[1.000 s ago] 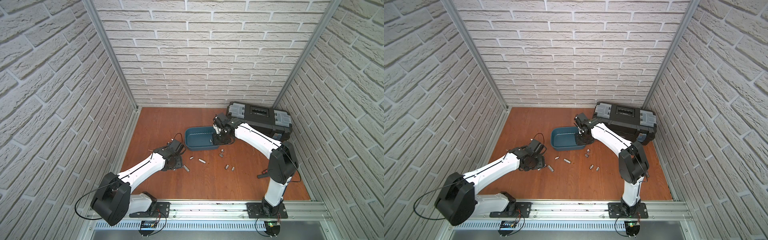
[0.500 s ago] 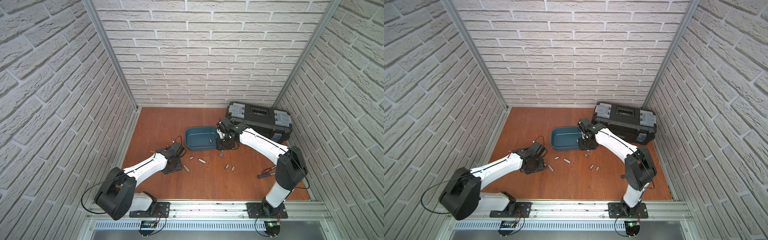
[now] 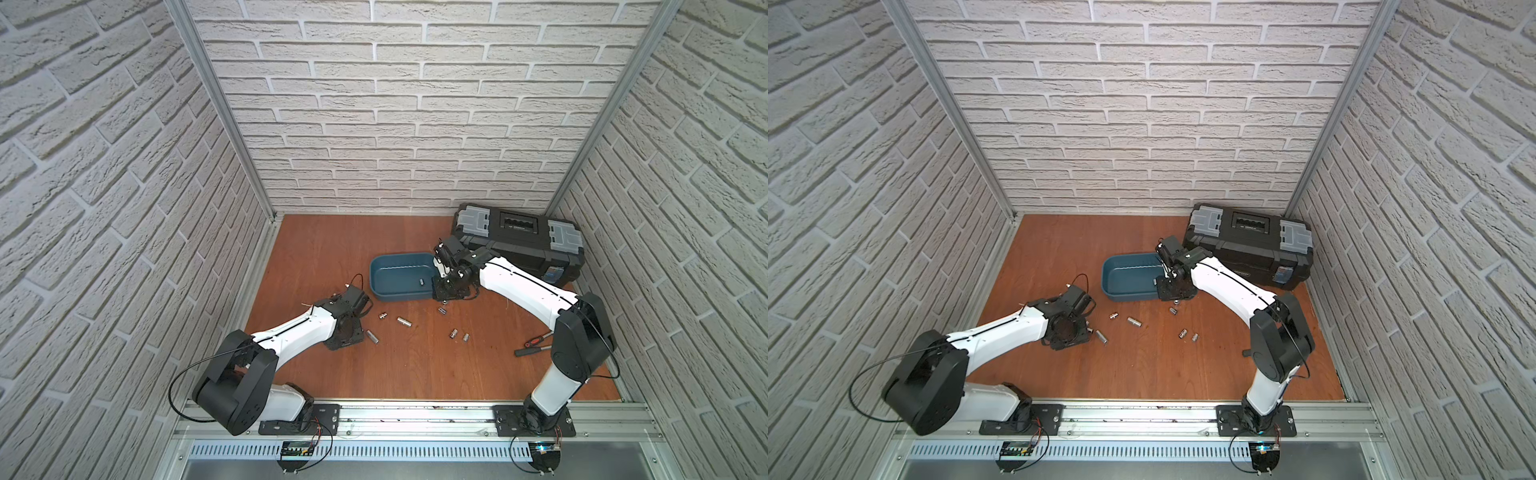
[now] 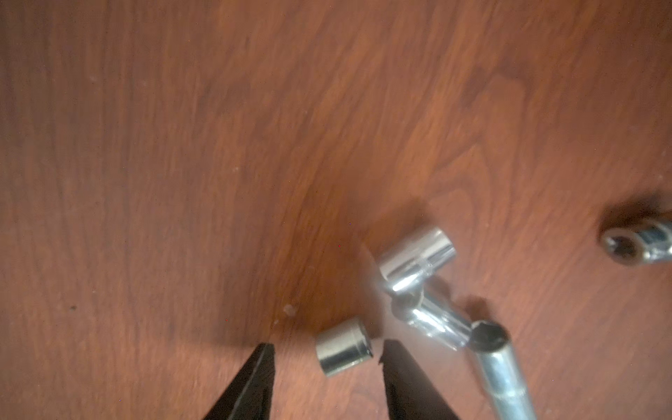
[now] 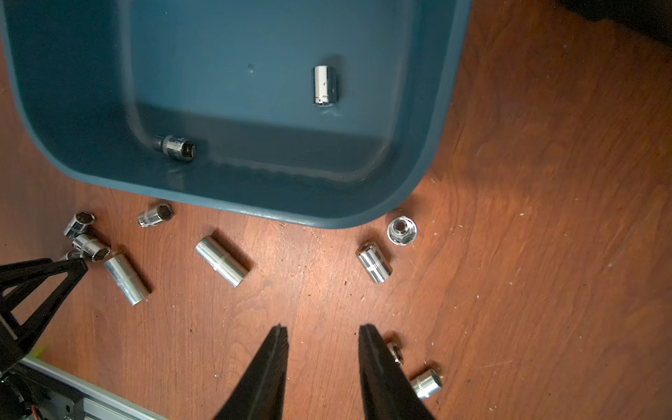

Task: Put the socket on the desktop into the storage box
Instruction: Pick up the socket head from the center of the board.

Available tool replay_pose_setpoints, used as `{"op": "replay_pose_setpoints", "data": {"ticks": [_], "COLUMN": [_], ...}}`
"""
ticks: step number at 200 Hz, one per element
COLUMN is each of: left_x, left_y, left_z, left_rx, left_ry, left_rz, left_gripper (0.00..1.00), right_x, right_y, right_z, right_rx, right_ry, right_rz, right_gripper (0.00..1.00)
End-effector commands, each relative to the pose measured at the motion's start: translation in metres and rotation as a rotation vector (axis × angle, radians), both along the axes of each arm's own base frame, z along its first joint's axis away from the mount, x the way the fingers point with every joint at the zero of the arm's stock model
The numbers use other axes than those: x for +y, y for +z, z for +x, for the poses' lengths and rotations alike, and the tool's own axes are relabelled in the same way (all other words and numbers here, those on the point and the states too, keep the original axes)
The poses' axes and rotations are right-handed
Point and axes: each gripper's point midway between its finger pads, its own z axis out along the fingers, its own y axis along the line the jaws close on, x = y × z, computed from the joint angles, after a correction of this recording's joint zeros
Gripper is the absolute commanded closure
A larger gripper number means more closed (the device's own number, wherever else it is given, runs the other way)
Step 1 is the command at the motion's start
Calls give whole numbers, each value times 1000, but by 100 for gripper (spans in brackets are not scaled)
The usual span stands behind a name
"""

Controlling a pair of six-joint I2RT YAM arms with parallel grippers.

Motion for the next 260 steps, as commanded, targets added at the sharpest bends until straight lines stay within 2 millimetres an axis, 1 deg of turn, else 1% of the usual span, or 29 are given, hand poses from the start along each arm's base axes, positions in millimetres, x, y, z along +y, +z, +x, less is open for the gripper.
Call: {"op": "replay_pose_setpoints", "data": {"ticks": [1, 62, 76, 102, 145, 181, 193, 213, 236, 260], "left_x": [6, 7, 7, 9, 12, 9, 7, 8, 9, 9], "left_y": [-6, -10, -11, -13, -12, -16, -17, -17, -15, -7], "left_z": [-1, -1, -1, 1, 7, 5, 4, 3, 3, 7], "left_rx": [7, 10, 9, 14, 5, 21, 28, 28, 20, 9], "left_ry": [16, 17, 18, 23, 28, 27, 30, 32, 27, 16], "left_rz": [18, 20, 22, 28, 31, 17, 7, 8, 15, 23], "left_gripper": [48, 54, 54, 50, 51, 58, 65, 70, 71, 72], "right_x": [5, 5, 6, 6, 6, 6, 6, 7, 7, 6], "right_y": [12, 8, 7, 6, 4, 3, 2, 0, -1, 2], "right_z": [0, 0, 0, 0, 0, 1, 2, 2, 2, 3], "right_rx": [-35, -28, -29, -26, -21, -20, -19, -16, -13, -21], "right_ry": [0, -9, -9, -13, -13, -14, -15, -15, -14, -12], "right_rz": [30, 27, 28, 29, 25, 25, 24, 22, 21, 18], "right_gripper": [61, 62, 61, 61, 62, 61, 61, 61, 61, 61]}}
